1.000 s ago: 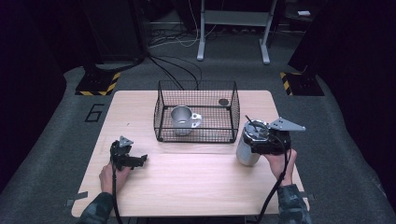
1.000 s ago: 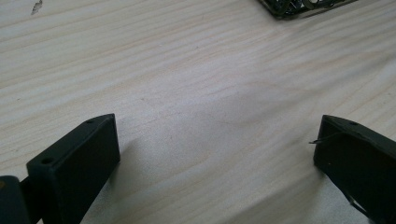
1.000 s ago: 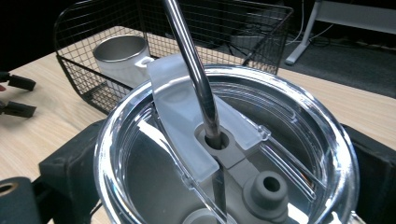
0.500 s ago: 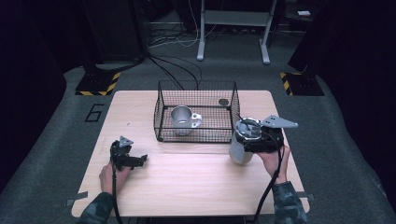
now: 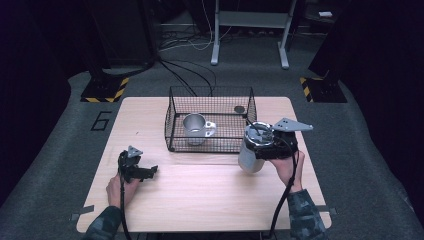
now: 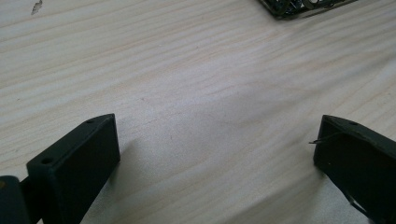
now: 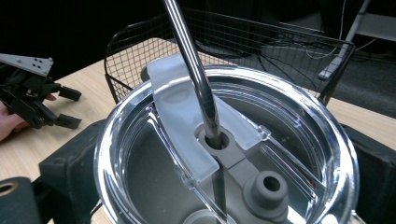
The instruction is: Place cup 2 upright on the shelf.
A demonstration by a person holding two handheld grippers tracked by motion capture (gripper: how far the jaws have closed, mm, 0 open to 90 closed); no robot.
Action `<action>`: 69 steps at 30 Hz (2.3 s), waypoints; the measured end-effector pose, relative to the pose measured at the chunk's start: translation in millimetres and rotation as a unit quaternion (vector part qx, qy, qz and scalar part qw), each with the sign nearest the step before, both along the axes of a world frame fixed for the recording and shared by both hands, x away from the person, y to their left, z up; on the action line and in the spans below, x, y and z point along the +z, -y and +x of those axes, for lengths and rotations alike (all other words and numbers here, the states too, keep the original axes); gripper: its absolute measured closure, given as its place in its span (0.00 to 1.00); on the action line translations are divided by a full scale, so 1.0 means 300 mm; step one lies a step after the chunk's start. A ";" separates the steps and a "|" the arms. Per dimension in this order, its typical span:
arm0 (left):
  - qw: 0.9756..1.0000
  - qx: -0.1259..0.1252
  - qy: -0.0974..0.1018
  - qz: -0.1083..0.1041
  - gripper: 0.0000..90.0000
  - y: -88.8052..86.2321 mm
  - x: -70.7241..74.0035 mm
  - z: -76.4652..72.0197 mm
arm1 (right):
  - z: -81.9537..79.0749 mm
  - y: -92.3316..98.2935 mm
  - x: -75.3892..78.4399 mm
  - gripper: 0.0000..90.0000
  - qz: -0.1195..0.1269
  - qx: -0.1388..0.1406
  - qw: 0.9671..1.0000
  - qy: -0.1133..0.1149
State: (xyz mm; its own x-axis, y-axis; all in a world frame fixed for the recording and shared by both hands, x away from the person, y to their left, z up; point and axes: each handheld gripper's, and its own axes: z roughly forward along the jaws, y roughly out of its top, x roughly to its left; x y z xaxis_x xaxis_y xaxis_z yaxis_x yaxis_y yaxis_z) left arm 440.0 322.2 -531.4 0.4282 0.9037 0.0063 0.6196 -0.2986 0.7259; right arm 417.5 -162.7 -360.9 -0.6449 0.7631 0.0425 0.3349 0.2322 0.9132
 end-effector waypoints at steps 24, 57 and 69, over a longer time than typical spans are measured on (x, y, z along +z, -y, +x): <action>1.000 0.000 0.000 -0.001 0.00 0.001 0.000 0.000 | 0.048 -0.059 0.066 0.04 0.006 0.017 1.000 0.004; 1.000 -0.001 -0.001 0.000 0.00 0.000 0.000 0.000 | 0.139 -0.103 0.168 0.04 0.011 0.019 1.000 0.022; 1.000 -0.001 -0.001 0.000 0.00 0.000 0.000 0.000 | 0.185 -0.132 0.202 0.04 0.008 0.021 0.999 0.027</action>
State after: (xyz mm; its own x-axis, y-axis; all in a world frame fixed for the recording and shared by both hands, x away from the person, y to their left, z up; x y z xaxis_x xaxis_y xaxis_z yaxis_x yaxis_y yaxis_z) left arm 440.0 322.2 -531.4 0.4292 0.9032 0.0063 0.6201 -0.2997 0.7250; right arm 473.0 -122.9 -300.4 -0.6783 0.7345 0.0190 0.2755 0.2303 0.9333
